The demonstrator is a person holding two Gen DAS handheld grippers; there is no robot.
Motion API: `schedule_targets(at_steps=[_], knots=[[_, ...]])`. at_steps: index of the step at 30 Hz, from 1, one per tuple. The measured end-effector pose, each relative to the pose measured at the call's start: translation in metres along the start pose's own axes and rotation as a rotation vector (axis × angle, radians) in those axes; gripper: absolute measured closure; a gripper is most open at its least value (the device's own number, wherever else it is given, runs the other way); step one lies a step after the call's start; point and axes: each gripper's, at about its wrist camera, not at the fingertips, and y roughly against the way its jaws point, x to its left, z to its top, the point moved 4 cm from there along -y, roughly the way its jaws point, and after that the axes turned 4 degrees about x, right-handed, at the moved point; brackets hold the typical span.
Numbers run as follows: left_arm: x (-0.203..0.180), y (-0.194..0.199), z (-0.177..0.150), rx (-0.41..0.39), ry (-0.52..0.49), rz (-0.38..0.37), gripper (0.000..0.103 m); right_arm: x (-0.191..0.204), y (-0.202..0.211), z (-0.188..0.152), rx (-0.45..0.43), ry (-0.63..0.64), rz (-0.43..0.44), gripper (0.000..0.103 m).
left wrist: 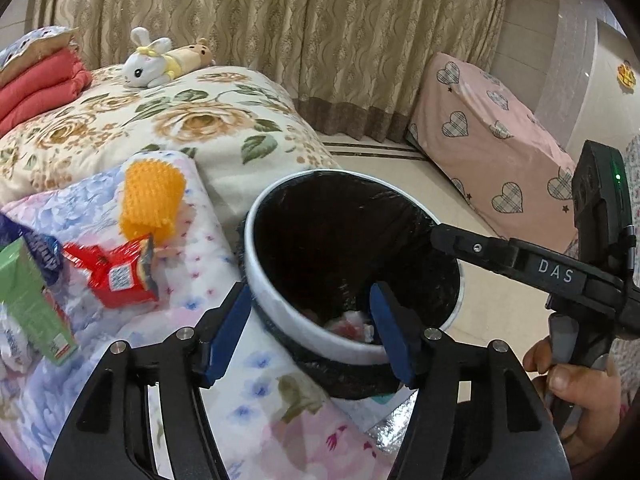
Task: Collect trash
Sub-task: 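Move both open tools back toward the items on the bed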
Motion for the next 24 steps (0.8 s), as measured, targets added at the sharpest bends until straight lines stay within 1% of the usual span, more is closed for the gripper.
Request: schedule_targets(at_steps=[1,2,3,4,5,11,24], knots=[[0.003,0.003,-0.002,-0.003,0.01,0.002,0.038,0.002,0.002,-0.001,-0.002,-0.001,0.0,0.045],[0.006,0.007,-0.006,-0.007,0.021,0.002,0.038,0.003,0.002,-0.001,-0.003,-0.001,0.003,0.036],[0.009,0.009,-0.008,-0.009,0.03,0.004,0.036,0.006,0.003,-0.003,-0.007,0.001,0.008,0.032],[0.013,0.011,-0.011,-0.01,0.041,0.007,0.036,0.009,0.004,-0.005,-0.009,0.004,0.013,0.026],[0.017,0.014,-0.015,-0.01,0.052,0.011,0.036,0.012,0.004,-0.006,-0.01,0.008,0.016,0.024],[0.047,0.031,-0.043,-0.005,0.138,0.041,0.035,0.037,0.001,-0.025,0.015,0.035,0.051,0.019],[0.113,0.073,-0.097,-0.027,0.271,0.137,0.035,0.107,-0.017,-0.07,0.086,0.133,0.131,0.017]])
